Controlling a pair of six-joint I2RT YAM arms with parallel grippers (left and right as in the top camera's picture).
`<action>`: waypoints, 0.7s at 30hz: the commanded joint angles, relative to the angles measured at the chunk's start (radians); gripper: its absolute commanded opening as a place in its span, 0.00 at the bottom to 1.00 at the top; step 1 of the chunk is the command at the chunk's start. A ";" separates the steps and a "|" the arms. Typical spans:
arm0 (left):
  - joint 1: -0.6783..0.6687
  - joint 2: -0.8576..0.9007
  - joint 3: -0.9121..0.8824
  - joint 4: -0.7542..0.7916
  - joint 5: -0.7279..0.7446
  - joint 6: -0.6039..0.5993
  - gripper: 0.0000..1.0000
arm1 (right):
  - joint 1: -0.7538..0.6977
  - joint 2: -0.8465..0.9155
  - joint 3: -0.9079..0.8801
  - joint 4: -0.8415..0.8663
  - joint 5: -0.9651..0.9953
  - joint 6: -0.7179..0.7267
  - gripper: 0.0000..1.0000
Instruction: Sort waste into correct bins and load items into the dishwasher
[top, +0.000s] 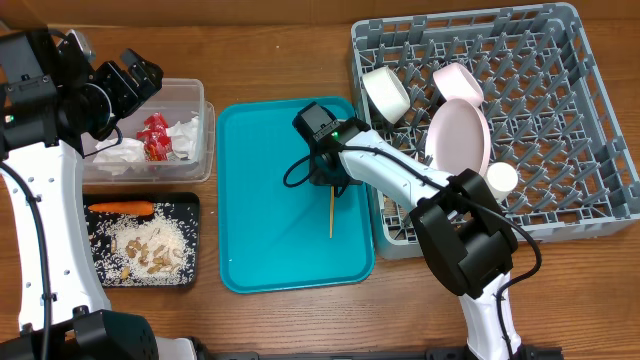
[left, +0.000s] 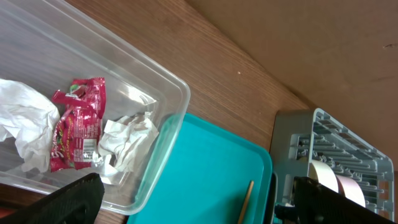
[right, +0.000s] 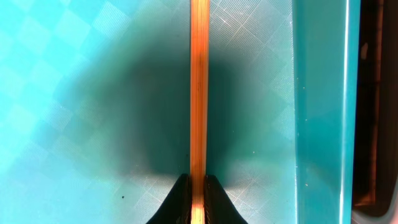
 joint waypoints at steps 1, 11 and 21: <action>0.003 -0.020 0.021 0.001 0.015 -0.009 1.00 | 0.002 0.003 -0.006 0.005 0.000 -0.002 0.07; 0.003 -0.020 0.021 0.001 0.015 -0.009 1.00 | 0.002 0.003 -0.006 0.008 -0.007 -0.002 0.04; 0.003 -0.020 0.022 0.000 0.015 -0.009 1.00 | 0.001 -0.012 0.033 -0.016 -0.046 -0.010 0.04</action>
